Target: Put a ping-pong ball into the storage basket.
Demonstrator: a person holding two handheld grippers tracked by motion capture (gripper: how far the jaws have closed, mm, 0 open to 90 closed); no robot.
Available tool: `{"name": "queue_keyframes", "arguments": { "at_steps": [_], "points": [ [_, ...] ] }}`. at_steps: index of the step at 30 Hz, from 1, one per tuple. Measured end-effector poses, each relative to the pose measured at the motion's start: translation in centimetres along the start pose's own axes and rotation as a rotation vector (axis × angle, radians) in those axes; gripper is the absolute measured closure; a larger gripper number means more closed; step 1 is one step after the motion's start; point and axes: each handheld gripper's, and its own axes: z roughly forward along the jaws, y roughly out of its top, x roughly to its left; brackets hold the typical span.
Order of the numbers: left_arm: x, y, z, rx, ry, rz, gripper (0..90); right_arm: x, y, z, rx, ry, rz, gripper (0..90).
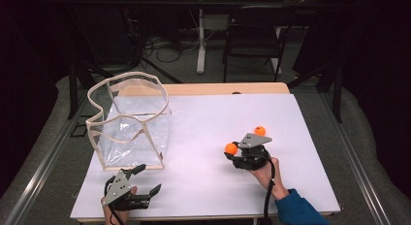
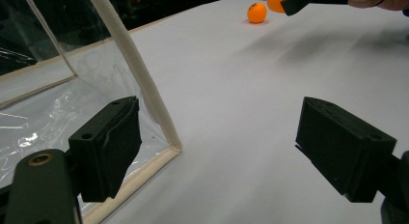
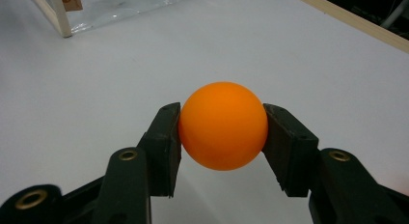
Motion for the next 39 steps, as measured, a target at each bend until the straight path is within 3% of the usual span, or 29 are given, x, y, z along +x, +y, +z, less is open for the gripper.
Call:
{"name": "queue_keyframes", "arguments": {
  "at_steps": [39],
  "points": [
    [0.1,-0.1,0.0,0.003,0.003,-0.006,15.8,0.7,1.2,1.3,-0.011,0.034,-0.02,50.6]
  ]
}}
